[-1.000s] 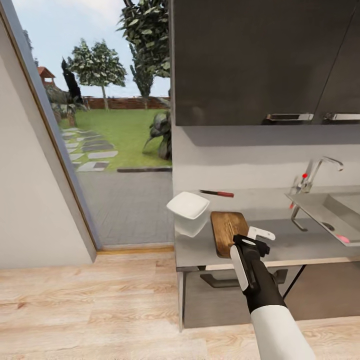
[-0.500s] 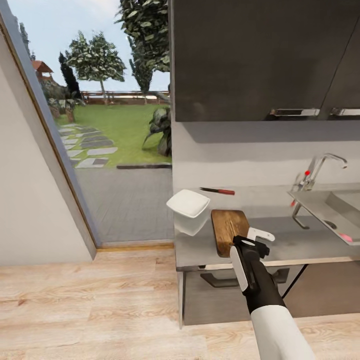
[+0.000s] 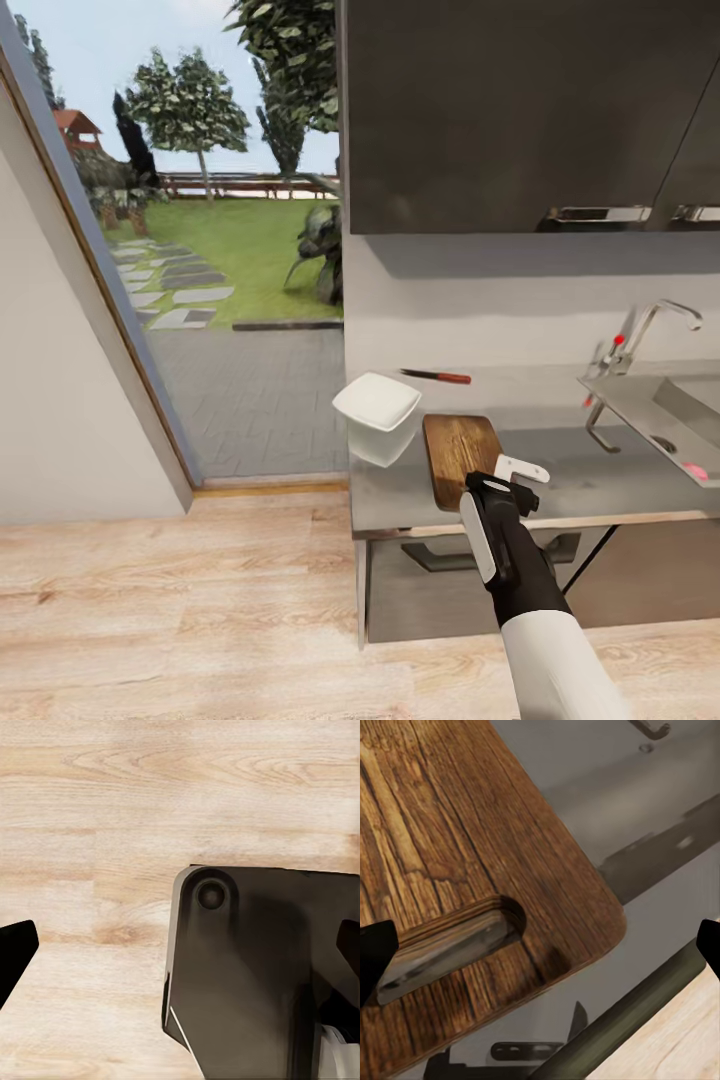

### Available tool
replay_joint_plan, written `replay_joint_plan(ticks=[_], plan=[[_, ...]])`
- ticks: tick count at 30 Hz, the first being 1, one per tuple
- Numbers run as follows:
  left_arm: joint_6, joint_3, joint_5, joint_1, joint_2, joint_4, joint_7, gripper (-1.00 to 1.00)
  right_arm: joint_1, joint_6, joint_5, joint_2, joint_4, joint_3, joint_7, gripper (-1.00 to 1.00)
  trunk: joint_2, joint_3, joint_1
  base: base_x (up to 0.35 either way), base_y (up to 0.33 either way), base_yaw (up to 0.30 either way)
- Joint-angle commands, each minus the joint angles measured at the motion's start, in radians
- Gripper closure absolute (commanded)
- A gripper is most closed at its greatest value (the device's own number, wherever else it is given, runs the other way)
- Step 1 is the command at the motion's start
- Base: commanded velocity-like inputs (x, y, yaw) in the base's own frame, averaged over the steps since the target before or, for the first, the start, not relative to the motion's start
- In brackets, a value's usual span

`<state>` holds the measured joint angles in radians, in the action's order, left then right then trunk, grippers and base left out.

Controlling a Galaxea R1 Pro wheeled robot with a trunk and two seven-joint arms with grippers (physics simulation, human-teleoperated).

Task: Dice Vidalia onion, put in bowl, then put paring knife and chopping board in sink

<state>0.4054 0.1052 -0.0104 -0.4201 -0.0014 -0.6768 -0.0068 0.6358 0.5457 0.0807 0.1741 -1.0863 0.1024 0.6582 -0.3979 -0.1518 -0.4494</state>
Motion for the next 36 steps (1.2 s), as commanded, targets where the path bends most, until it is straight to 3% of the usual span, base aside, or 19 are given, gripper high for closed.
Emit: replay_joint_plan(ticks=[1, 36], plan=[[0.001, 0.001, -0.001, 0.000, 0.000, -0.001, -0.001, -1.00, 0.001, 0.002, 0.008, 0.000, -0.001, 0.001, 0.006, -1.00, -0.002, -0.004, -0.001, 0.000, 0.000, 0.000], [0.001, 0.001, 0.000, 0.001, -0.001, 0.019, -0.001, -1.00, 0.001, 0.002, 0.008, 0.000, -0.001, 0.020, 0.006, -1.00, -0.002, -0.060, -0.001, 0.018, 0.000, 0.000]])
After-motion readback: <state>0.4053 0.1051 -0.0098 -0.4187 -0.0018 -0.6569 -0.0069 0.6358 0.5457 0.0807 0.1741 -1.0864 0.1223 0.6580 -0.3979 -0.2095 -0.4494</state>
